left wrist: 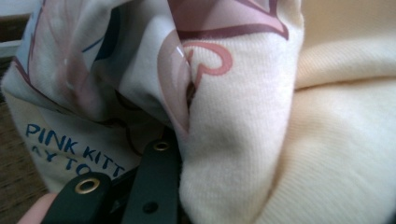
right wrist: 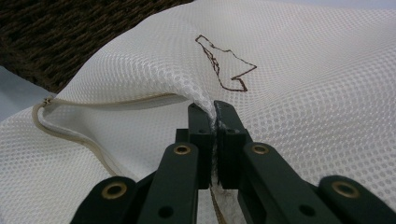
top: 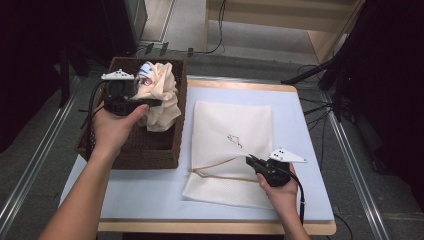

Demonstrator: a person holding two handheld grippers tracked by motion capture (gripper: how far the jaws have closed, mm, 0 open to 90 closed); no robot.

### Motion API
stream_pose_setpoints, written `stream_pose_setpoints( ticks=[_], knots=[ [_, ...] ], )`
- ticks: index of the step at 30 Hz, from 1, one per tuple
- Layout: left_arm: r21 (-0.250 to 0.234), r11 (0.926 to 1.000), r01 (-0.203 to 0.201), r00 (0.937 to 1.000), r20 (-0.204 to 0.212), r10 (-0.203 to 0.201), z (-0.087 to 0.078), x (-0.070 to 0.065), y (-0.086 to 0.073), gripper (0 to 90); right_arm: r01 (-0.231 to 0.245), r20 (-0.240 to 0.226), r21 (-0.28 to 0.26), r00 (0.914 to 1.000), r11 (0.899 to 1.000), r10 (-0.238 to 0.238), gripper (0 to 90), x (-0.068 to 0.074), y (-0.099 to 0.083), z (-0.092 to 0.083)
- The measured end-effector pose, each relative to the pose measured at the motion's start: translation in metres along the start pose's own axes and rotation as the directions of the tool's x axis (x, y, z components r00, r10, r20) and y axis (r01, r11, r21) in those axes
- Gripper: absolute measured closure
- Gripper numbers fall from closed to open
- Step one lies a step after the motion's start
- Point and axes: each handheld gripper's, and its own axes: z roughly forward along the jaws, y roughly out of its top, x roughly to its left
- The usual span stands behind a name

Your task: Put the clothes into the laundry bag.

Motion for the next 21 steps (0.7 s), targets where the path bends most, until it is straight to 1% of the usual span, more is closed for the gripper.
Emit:
stream_pose_setpoints(
  ticks=[1, 2, 3, 4, 6, 7, 10, 12, 14, 16, 17, 19, 21],
  knots=[
    [-0.004, 1.0, -0.003, 0.9999, 0.016, 0.003, 0.001, -0.005, -0.001, 68.9, 0.003, 0.0, -0.001, 1.0, 1.0, -0.003, 87.3, 0.0, 0.0, 0.0],
    [-0.007, 0.9998, -0.017, 0.9992, 0.037, 0.017, 0.002, -0.012, -0.002, 68.9, 0.0, 0.0, 0.0, 1.0, 1.0, 0.0, 87.3, 0.0, 0.0, 0.0],
    [-0.01, 0.9995, -0.028, 0.9978, 0.059, 0.029, 0.005, -0.023, -0.005, 68.9, 0.003, 0.0, -0.002, 1.0, 1.0, -0.003, 87.3, 0.0, 0.0, 0.001],
    [-0.011, 0.9991, -0.042, 0.9954, 0.085, 0.042, 0.01, -0.034, -0.008, 68.9, 0.0, 0.001, 0.0, 1.0, 1.0, 0.0, 87.3, 0.0, 0.0, 0.0],
    [0.002, 0.9973, -0.074, 0.9904, 0.118, 0.073, 0.018, -0.052, -0.014, 68.9, 0.001, 0.0, -0.003, 1.0, 1.0, -0.001, 87.3, 0.0, 0.0, 0.0],
    [0.008, 0.9962, -0.087, 0.9866, 0.139, 0.085, 0.023, -0.061, -0.017, 68.9, 0.0, -0.001, -0.004, 1.0, 1.0, 0.0, 87.3, 0.0, 0.0, 0.0],
    [0.025, 0.9915, -0.127, 0.9739, 0.193, 0.12, 0.038, -0.089, -0.031, 68.9, 0.0, 0.0, -0.007, 1.0, 1.0, 0.0, 87.3, 0.0, 0.0, -0.001],
    [0.035, 0.9892, -0.142, 0.9662, 0.222, 0.131, 0.045, -0.102, -0.04, 68.9, -0.002, -0.001, -0.01, 1.0, 1.0, 0.002, 87.4, -0.002, 0.0, -0.001],
    [0.044, 0.9873, -0.153, 0.9566, 0.257, 0.136, 0.052, -0.114, -0.05, 68.9, -0.009, 0.0, -0.011, 1.0, 1.0, 0.009, 87.5, -0.003, 0.0, -0.001],
    [0.046, 0.9809, -0.189, 0.9517, 0.254, 0.172, 0.06, -0.127, -0.06, 68.9, -0.002, 0.006, -0.012, 1.0, 1.0, 0.002, 87.6, -0.004, 0.0, -0.001],
    [0.052, 0.9783, -0.201, 0.9469, 0.266, 0.18, 0.063, -0.132, -0.065, 68.9, -0.004, 0.007, -0.01, 1.0, 1.0, 0.004, 87.6, -0.004, 0.001, -0.002],
    [0.057, 0.9785, -0.198, 0.9346, 0.312, 0.171, 0.069, -0.143, -0.076, 68.8, -0.01, 0.004, -0.013, 0.9999, 1.0, 0.01, 87.6, -0.005, 0.001, -0.002],
    [0.059, 0.9783, -0.199, 0.9201, 0.355, 0.166, 0.074, -0.153, -0.089, 68.8, -0.01, 0.006, -0.013, 0.9999, 1.0, 0.01, 87.7, -0.005, 0.002, -0.003]
  ],
)
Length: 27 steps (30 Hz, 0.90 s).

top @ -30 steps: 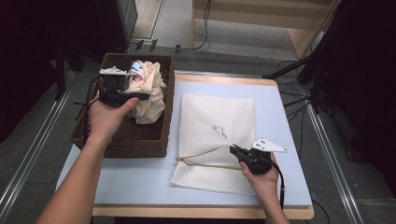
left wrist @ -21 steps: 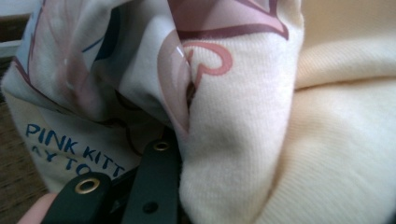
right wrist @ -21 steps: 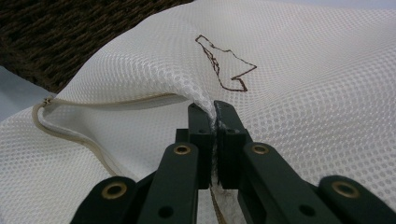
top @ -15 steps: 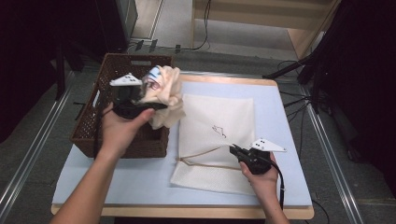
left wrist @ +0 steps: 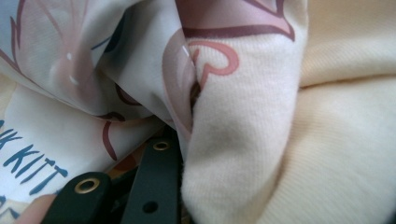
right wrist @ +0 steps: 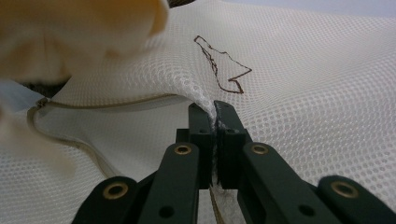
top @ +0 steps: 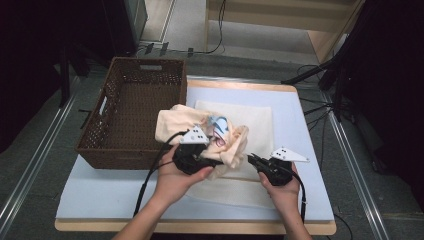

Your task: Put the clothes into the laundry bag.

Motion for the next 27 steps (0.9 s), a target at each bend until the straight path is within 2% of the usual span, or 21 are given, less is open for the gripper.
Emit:
stream_pose_setpoints(
  ticks=[3, 5, 6, 8, 10, 11, 12, 14, 17, 19, 20, 22, 23, 25, 27],
  knots=[
    [0.012, 0.9996, -0.024, 0.9991, 0.036, 0.024, 0.013, -0.014, -0.017, 68.6, -0.002, 0.003, -0.01, 1.0, 1.0, 0.002, 87.7, -0.004, 0.001, -0.002],
    [0.025, 0.9994, -0.024, 0.9974, 0.069, 0.022, 0.023, -0.022, -0.03, 68.5, -0.008, 0.012, -0.011, 0.9999, 1.0, 0.008, 87.7, -0.006, 0.001, -0.003],
    [0.041, 0.9983, -0.042, 0.9965, 0.074, 0.039, 0.029, -0.025, -0.037, 68.4, -0.014, 0.014, -0.012, 0.9998, 1.0, 0.014, 87.7, -0.007, 0.001, -0.003],
    [0.09, 0.9922, -0.087, 0.9959, 0.031, 0.085, 0.045, -0.032, -0.051, 67.9, -0.022, 0.016, -0.018, 0.9996, 1.0, 0.023, 87.8, -0.009, 0.002, -0.004],
    [0.131, 0.9817, -0.138, 0.9893, -0.03, 0.143, 0.062, -0.033, -0.065, 66.2, -0.033, 0.013, -0.016, 0.9994, 0.999, 0.033, 87.7, -0.009, 0.002, -0.005],
    [0.143, 0.9797, -0.14, 0.9875, -0.051, 0.149, 0.068, -0.033, -0.07, 64.4, -0.032, 0.014, -0.019, 0.9994, 0.999, 0.032, 87.7, -0.009, 0.002, -0.005],
    [0.138, 0.9824, -0.126, 0.9902, -0.043, 0.133, 0.07, -0.032, -0.074, 61.5, -0.029, 0.013, -0.018, 0.9995, 0.999, 0.03, 87.6, -0.009, 0.002, -0.005],
    [0.125, 0.9865, -0.106, 0.994, -0.011, 0.108, 0.068, -0.032, -0.075, 49.8, -0.027, 0.014, -0.018, 0.9995, 0.999, 0.027, 87.7, -0.009, 0.002, -0.005],
    [0.097, 0.9891, -0.111, 0.9936, -0.009, 0.113, 0.053, -0.035, -0.072, 30.6, -0.032, 0.011, -0.018, 0.9994, 0.999, 0.032, 87.6, -0.011, 0.001, -0.005],
    [0.069, 0.991, -0.115, 0.9933, -0.006, 0.116, 0.041, -0.034, -0.07, 23.3, -0.032, 0.011, -0.017, 0.9994, 0.999, 0.032, 87.6, -0.012, 0.001, -0.005],
    [0.059, 0.9911, -0.119, 0.9924, -0.023, 0.121, 0.035, -0.034, -0.069, 21.6, -0.033, 0.011, -0.018, 0.9994, 0.999, 0.033, 87.6, -0.012, 0.001, -0.005],
    [0.039, 0.9858, -0.163, 0.9823, -0.087, 0.166, 0.024, -0.035, -0.069, 21.3, -0.028, 0.01, -0.021, 0.9995, 0.999, 0.028, 87.6, -0.011, 0.001, -0.005],
    [0.026, 0.9846, -0.173, 0.9814, -0.08, 0.175, 0.02, -0.035, -0.069, 21.4, -0.029, 0.012, -0.021, 0.9995, 0.999, 0.029, 87.5, -0.011, 0.002, -0.006],
    [-0.004, 0.9854, -0.17, 0.9837, -0.06, 0.17, 0.011, -0.033, -0.068, 21.5, -0.031, 0.008, -0.025, 0.9995, 0.999, 0.031, 87.5, -0.011, 0.002, -0.007],
    [-0.043, 0.9852, -0.166, 0.9841, -0.071, 0.163, 0.004, -0.029, -0.068, 22.7, -0.032, 0.009, -0.026, 0.9994, 0.999, 0.032, 87.5, -0.011, 0.003, -0.007]
  ],
)
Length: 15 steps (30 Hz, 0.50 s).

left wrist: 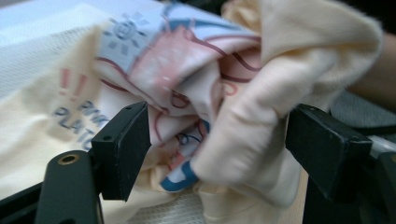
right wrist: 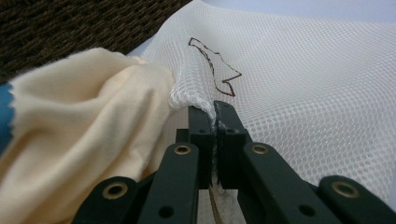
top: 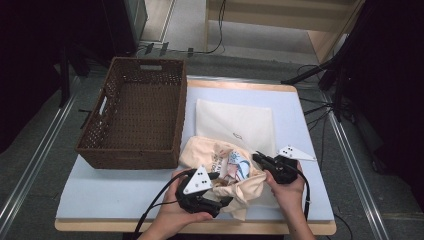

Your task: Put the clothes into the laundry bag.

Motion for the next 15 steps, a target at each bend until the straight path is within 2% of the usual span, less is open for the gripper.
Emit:
stream_pose_setpoints(
  ticks=[2, 4, 5, 8, 9, 10, 11, 12, 14, 15],
  knots=[
    [-0.016, 0.9999, -0.001, 0.9997, -0.022, 0.001, -0.003, 0.003, 0.001, 26.1, 0.001, 0.0, 0.0, 1.0, 1.0, -0.001, 87.4, 0.0, 0.0, 0.0],
    [0.024, 0.9997, -0.007, 0.9973, -0.072, 0.009, 0.0, 0.007, 0.003, 29.9, 0.0, 0.001, 0.003, 1.0, 1.0, 0.0, 87.4, 0.0, 0.001, 0.0],
    [0.05, 0.9988, 0.003, 0.9951, -0.099, 0.002, 0.004, 0.01, 0.004, 29.1, -0.002, -0.002, 0.001, 1.0, 1.0, 0.002, 87.4, 0.0, 0.001, -0.001],
    [0.07, 0.9938, 0.086, 0.9902, -0.116, -0.077, 0.017, 0.022, 0.005, 27.4, -0.002, -0.004, -0.003, 1.0, 1.0, 0.002, 87.4, 0.001, 0.002, -0.001],
    [0.09, 0.9908, 0.101, 0.9837, -0.158, -0.086, 0.021, 0.025, 0.005, 28.5, 0.001, -0.008, -0.004, 1.0, 1.0, -0.001, 87.4, 0.001, 0.003, -0.002],
    [0.106, 0.9885, 0.108, 0.9739, -0.211, -0.083, 0.026, 0.027, 0.006, 31.3, 0.0, -0.01, -0.004, 0.9999, 1.0, 0.0, 87.4, 0.001, 0.003, -0.002],
    [0.126, 0.986, 0.11, 0.9667, -0.244, -0.076, 0.032, 0.028, 0.006, 31.6, 0.003, -0.015, -0.007, 0.9999, 1.0, -0.003, 87.4, 0.001, 0.004, -0.003],
    [0.146, 0.9819, 0.121, 0.9651, -0.249, -0.081, 0.037, 0.031, 0.005, 31.2, 0.004, -0.021, -0.011, 0.9998, 1.0, -0.004, 87.4, 0.002, 0.004, -0.003],
    [0.199, 0.969, 0.147, 0.9627, -0.254, -0.094, 0.05, 0.035, 0.002, 31.0, 0.008, -0.028, -0.012, 0.9996, 1.0, -0.009, 87.4, 0.003, 0.005, -0.004],
    [0.226, 0.9596, 0.167, 0.9591, -0.263, -0.105, 0.057, 0.037, 0.0, 30.3, 0.011, -0.031, -0.014, 0.9995, 1.0, -0.012, 87.4, 0.003, 0.005, -0.005]
  ],
)
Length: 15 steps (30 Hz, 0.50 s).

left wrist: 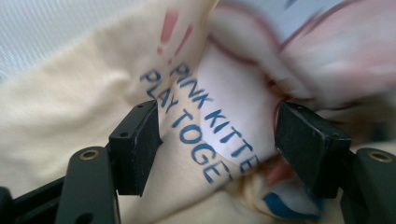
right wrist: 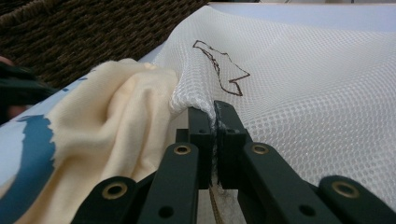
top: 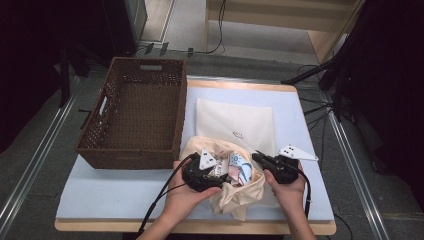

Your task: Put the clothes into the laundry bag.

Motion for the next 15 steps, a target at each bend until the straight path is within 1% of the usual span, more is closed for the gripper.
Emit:
stream_pose_setpoints(
  ticks=[1, 2, 3, 4, 5, 6, 7, 8, 9, 10, 11, 13, 14, 15],
  knots=[
    [0.025, 0.9996, 0.01, 0.9999, 0.0, -0.01, 0.005, 0.001, -0.001, 30.8, 0.004, -0.003, -0.003, 1.0, 1.0, -0.004, 87.4, 0.0, 0.0, 0.0],
    [0.043, 0.9988, 0.022, 0.9998, -0.001, -0.022, 0.009, 0.001, -0.001, 34.3, 0.0, -0.006, -0.001, 1.0, 1.0, 0.0, 87.4, 0.001, 0.0, 0.0],
    [0.061, 0.9981, 0.012, 0.9999, -0.008, -0.012, 0.01, 0.001, -0.001, 42.5, 0.002, -0.008, -0.001, 1.0, 1.0, -0.002, 87.4, 0.002, 0.0, 0.0],
    [0.052, 0.9986, 0.0, 0.9999, -0.016, 0.001, 0.009, 0.0, -0.001, 53.5, 0.008, -0.009, 0.001, 0.9999, 1.0, -0.008, 87.4, 0.003, 0.0, 0.0],
    [0.032, 0.9995, -0.004, 0.9994, -0.033, 0.005, 0.005, -0.001, -0.001, 69.9, 0.014, -0.012, 0.0, 0.9998, 1.0, -0.014, 87.4, 0.003, 0.0, 0.0],
    [0.02, 0.9998, 0.002, 0.9998, -0.02, -0.002, 0.002, -0.001, 0.001, 78.0, 0.012, -0.011, -0.003, 0.9999, 1.0, -0.012, 87.4, 0.003, 0.0, 0.0],
    [-0.002, 1.0, 0.006, 0.9999, -0.009, -0.006, -0.002, -0.002, 0.002, 81.1, 0.007, -0.011, -0.005, 0.9999, 1.0, -0.007, 87.4, 0.003, 0.001, 0.0],
    [-0.03, 0.9996, -0.004, 1.0, 0.005, 0.004, -0.006, -0.003, 0.003, 83.0, 0.009, -0.009, -0.005, 0.9999, 1.0, -0.009, 87.4, 0.003, 0.001, -0.001],
    [-0.042, 0.9988, -0.024, 0.9993, 0.027, 0.025, -0.009, -0.005, 0.004, 84.1, 0.007, -0.006, -0.008, 1.0, 1.0, -0.007, 87.4, 0.002, 0.001, -0.002],
    [-0.044, 0.9984, -0.034, 0.9979, 0.054, 0.037, -0.011, -0.008, 0.006, 84.5, 0.002, -0.007, -0.009, 1.0, 1.0, -0.002, 87.4, 0.002, 0.002, -0.002],
    [-0.047, 0.998, -0.042, 0.9964, 0.071, 0.046, -0.013, -0.01, 0.007, 84.7, 0.002, -0.006, -0.009, 1.0, 1.0, -0.002, 87.5, 0.002, 0.002, -0.003],
    [-0.074, 0.9961, -0.049, 0.9913, 0.118, 0.057, -0.017, -0.016, 0.009, 84.9, 0.001, -0.007, -0.01, 1.0, 1.0, -0.001, 87.5, 0.002, 0.002, -0.002],
    [-0.079, 0.9958, -0.046, 0.9883, 0.141, 0.057, -0.018, -0.02, 0.011, 85.0, 0.01, -0.008, -0.013, 0.9999, 1.0, -0.01, 87.4, 0.002, 0.002, -0.002],
    [-0.084, 0.9952, -0.05, 0.9842, 0.165, 0.064, -0.019, -0.023, 0.012, 85.0, 0.011, -0.006, -0.011, 0.9999, 1.0, -0.011, 87.5, 0.003, 0.003, -0.002]
  ],
)
